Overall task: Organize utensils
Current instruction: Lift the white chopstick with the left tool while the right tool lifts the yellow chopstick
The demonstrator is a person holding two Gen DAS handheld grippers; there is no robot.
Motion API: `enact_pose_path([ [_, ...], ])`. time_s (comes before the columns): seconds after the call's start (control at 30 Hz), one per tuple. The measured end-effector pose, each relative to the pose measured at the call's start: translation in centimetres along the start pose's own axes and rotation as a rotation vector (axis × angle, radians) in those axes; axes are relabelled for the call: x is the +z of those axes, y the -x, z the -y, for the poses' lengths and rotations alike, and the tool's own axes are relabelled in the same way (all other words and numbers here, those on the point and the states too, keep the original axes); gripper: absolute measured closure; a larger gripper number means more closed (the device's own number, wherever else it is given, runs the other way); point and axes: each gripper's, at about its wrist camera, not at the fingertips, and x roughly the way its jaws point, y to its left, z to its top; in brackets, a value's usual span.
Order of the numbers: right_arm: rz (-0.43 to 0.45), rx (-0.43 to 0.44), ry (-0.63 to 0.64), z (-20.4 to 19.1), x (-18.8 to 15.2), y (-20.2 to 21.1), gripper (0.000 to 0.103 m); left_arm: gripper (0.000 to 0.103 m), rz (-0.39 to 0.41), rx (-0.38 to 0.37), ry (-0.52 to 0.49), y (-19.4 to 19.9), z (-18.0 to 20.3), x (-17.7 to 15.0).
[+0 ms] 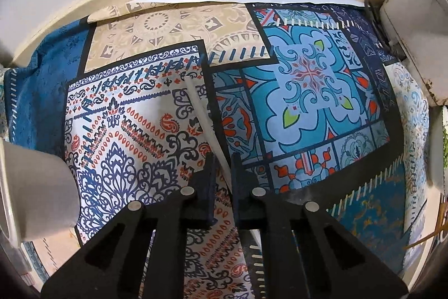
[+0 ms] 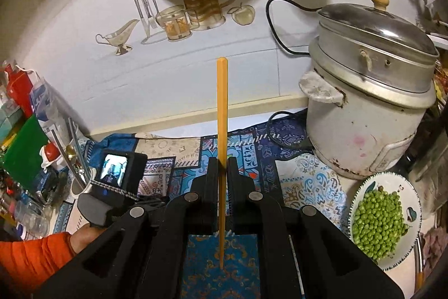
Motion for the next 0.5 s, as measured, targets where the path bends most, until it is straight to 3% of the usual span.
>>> enact_pose_path([
  [0.23,0.012,0.029,0.039,-1.6,0.4,0.1,0.097,0.100,0.033,-0.029,0.028,2.3,-2.5,-1.6],
  [0.5,0.017,0.077,0.082,-4.6,0.5,0.3,0.097,0.100,0.192,-0.062,0.018,9.5,-4.6,-4.8],
])
